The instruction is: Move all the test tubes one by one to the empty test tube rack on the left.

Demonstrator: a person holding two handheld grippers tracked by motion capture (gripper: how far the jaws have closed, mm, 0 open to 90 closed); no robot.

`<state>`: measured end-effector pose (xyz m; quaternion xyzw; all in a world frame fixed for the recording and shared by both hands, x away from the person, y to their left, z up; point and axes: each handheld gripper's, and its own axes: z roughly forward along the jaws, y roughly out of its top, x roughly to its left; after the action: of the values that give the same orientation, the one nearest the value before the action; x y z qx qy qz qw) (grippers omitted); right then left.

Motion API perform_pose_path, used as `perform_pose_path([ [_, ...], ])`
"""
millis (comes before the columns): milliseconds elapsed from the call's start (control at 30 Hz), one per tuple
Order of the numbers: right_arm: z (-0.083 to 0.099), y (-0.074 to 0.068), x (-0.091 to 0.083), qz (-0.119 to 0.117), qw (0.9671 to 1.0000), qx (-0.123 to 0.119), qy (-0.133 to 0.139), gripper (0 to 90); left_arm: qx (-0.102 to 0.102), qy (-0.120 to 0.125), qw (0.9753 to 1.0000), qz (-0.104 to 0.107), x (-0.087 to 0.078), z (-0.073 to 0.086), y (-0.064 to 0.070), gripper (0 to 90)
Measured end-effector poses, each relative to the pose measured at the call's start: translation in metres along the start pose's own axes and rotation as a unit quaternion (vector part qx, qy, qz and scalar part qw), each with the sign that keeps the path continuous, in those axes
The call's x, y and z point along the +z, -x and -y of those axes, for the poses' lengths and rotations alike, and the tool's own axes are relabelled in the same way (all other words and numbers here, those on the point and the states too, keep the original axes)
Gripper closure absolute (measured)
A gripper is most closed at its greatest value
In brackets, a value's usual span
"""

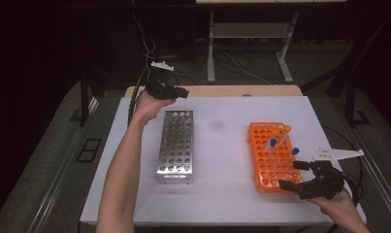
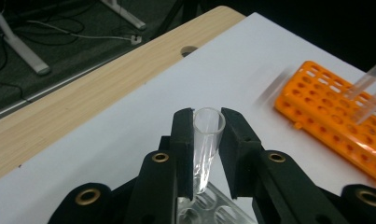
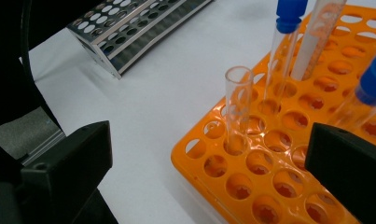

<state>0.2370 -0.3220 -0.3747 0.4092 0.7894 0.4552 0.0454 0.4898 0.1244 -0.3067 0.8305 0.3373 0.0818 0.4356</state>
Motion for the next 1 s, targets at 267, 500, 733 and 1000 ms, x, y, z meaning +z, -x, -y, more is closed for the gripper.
perform_pose_path([
  [267, 0.004, 0.004, -0.005, 0.004, 1.0, 0.003, 0.002, 0.4, -0.001, -0.008, 1.0, 0.0, 0.015, -0.002, -0.005, 74.6],
  [500, 0.004, 0.004, -0.007, 0.003, 1.0, 0.001, 0.006, 0.4, 0.01, -0.037, 0.9992, -0.004, 0.025, 0.001, -0.004, 74.6],
  [733, 0.004, 0.003, -0.008, 0.002, 1.0, 0.0, 0.007, 0.4, 0.011, -0.033, 0.9994, -0.002, 0.029, 0.007, -0.004, 74.6],
  [1000, 0.004, 0.004, -0.009, 0.0, 1.0, 0.0, 0.01, 0.4, 0.005, -0.024, 0.9997, -0.001, 0.034, 0.02, -0.006, 74.6],
])
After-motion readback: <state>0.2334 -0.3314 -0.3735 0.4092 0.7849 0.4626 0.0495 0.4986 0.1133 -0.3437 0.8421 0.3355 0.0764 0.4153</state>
